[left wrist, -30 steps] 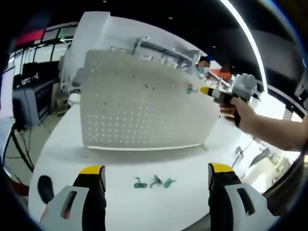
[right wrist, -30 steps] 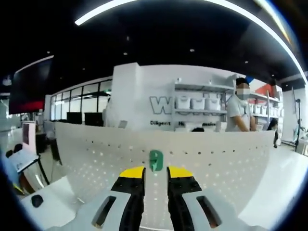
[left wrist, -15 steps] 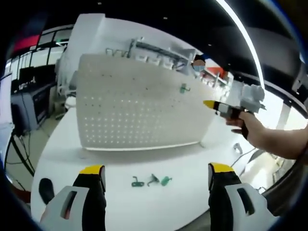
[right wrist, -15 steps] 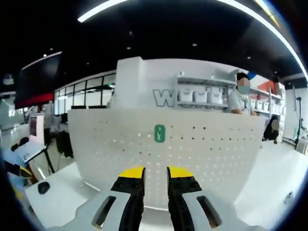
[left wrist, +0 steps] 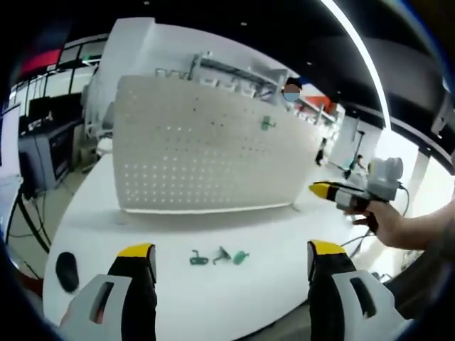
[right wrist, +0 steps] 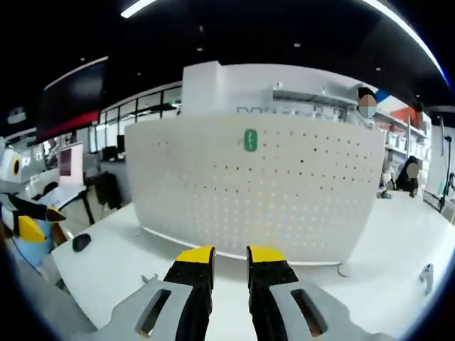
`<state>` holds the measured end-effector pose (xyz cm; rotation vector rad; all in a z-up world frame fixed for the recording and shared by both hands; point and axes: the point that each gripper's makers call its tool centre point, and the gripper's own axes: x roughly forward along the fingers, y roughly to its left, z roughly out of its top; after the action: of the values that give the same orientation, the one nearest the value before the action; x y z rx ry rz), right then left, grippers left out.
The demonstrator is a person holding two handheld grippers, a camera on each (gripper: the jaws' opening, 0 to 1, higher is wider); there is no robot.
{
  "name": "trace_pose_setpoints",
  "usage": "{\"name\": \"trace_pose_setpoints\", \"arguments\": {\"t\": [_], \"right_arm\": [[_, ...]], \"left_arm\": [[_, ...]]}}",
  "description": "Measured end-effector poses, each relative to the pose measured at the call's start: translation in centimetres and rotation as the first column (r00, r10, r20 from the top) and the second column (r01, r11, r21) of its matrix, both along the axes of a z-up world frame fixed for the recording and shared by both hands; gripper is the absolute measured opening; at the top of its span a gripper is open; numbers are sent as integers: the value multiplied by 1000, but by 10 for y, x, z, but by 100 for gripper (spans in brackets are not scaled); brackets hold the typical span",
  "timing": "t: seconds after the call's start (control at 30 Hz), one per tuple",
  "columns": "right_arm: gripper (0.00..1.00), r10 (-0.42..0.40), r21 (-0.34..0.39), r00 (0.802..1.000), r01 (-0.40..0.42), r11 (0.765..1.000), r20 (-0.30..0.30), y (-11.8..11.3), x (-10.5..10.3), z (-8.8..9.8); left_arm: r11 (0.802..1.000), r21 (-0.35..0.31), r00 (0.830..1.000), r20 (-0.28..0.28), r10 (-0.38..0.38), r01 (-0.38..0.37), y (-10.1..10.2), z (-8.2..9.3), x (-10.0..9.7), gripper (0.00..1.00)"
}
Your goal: Insert the hook assembly into the mounting plate slot until the hook locks in place.
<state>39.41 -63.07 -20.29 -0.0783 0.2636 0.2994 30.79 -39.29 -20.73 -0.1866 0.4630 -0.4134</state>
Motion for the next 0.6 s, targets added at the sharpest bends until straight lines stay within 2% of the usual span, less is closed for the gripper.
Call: {"name": "trace_pose_setpoints", "arguments": {"t": [0.27, 0.37, 0.5, 0.6], "right_arm": [[16, 0, -17, 999, 0, 1000, -42, -10, -30, -22], [16, 31, -32, 996, -34, 999, -79, -7, -47, -35], [16, 64, -26, 993, -67, 997, -104, -3, -65, -45], [16, 108, -55, 987, -115, 992, -121, 1, -78, -52]], "left_arm": [[1000, -9, 1000, -9, 10, -10, -2, -2, -9, 89], [1000, -4, 1000, -5, 0, 0, -7, -1, -12, 89], [1000, 4, 1000, -7, -8, 8, -10, -2, -15, 89], [1000, -4, 1000, -18, -13, 13, -12, -4, -18, 90]]}}
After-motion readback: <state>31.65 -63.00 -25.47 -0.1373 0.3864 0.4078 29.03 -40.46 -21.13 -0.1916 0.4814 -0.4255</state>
